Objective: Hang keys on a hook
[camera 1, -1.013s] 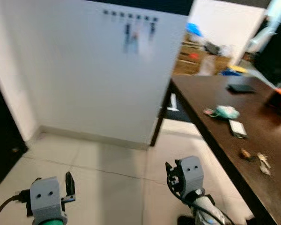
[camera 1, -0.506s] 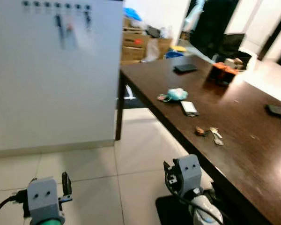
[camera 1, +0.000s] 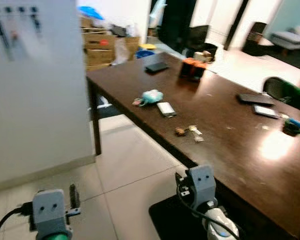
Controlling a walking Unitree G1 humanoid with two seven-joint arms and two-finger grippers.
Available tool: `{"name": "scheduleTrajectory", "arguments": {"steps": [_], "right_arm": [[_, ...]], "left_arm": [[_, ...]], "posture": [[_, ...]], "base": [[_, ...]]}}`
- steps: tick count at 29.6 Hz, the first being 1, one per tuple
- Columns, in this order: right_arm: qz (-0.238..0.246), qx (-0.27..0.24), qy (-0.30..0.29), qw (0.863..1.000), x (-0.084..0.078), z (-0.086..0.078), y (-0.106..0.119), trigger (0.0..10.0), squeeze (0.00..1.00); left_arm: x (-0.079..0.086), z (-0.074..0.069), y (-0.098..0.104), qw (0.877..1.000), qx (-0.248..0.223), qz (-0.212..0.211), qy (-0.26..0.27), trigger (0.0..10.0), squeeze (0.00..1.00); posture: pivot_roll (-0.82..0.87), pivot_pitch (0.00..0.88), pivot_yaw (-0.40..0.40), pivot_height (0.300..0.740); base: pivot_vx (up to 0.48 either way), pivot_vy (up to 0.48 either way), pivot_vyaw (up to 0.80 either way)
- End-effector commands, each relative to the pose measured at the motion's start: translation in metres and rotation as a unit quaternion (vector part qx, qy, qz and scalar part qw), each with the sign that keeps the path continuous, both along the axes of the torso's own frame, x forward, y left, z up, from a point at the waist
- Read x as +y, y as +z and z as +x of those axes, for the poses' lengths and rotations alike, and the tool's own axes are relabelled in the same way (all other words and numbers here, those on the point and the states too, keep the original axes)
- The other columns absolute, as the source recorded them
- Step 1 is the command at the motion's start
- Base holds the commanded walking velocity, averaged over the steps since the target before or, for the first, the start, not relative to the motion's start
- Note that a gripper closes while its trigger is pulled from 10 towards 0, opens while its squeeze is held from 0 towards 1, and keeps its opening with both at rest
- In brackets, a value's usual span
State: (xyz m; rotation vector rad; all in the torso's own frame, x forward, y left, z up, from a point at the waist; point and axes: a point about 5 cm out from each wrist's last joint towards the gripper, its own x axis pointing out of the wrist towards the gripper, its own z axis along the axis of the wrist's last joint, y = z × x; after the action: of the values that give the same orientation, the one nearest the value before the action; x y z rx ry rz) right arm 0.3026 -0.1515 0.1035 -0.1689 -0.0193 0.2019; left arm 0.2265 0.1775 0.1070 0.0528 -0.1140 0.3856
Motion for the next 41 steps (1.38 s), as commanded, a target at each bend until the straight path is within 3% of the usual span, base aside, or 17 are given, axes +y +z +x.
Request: {"name": "scheduleTrajectory", "arguments": {"steps": [1, 18, 20, 23, 28, 33, 41], "right_arm": [[0.003, 0.017, 0.0, 1.0, 0.001, -0.005, -0.009, 10.0, 0.0], [0.003, 0.017, 0.0, 1.0, 0.002, -0.003, -0.009, 10.0, 0.0], [0.007, 0.006, 0.002, 1.0, 0.001, -0.002, -0.003, 10.0, 0.0], [0.008, -0.005, -0.003, 1.0, -0.001, -0.001, 0.002, 10.0, 0.0], [0.019, -0.025, -0.006, 0.999, 0.001, 0.004, 0.014, 10.0, 0.0], [0.01, -0.03, 0.005, 0.999, 0.008, 0.006, 0.013, 10.0, 0.0], [0.029, -0.032, -0.011, 0.999, 0.017, 0.007, 0.011, 10.0, 0.0]], "left_arm": [[0.004, -0.006, -0.008, 1.0, 0.019, -0.004, 0.011, 10.0, 0.0], [0.004, -0.004, -0.009, 1.0, 0.024, -0.012, -0.007, 10.0, 0.0], [0.009, -0.005, -0.001, 0.999, 0.003, -0.041, -0.007, 10.0, 0.0], [0.011, -0.005, 0.007, 0.999, -0.012, -0.049, -0.013, 10.0, 0.0], [0.006, -0.006, 0.02, 0.998, -0.029, -0.004, -0.048, 10.0, 0.0], [-0.002, 0.0, 0.015, 0.998, -0.02, -0.004, -0.052, 10.0, 0.0], [0.013, 0.004, 0.013, 1.0, -0.007, -0.006, -0.026, 10.0, 0.0]], "posture": [[-0.17, 0.088, 0.01, 0.74], [-0.16, 0.085, 0.011, 0.74], [-0.17, 0.082, 0.014, 0.74], [-0.17, 0.082, 0.014, 0.74], [-0.15, 0.079, 0.024, 0.74], [-0.15, 0.066, 0.057, 0.74], [-0.12, 0.055, 0.125, 0.74]], "base": [[0.0, 0.0, -0.8], [0.0, 0.0, -0.8], [0.0, 0.0, -0.8], [0.0, 0.0, -0.8], [0.0, 0.0, -0.8], [0.0, 0.0, -0.8], [0.0, 0.0, -0.8]]}}
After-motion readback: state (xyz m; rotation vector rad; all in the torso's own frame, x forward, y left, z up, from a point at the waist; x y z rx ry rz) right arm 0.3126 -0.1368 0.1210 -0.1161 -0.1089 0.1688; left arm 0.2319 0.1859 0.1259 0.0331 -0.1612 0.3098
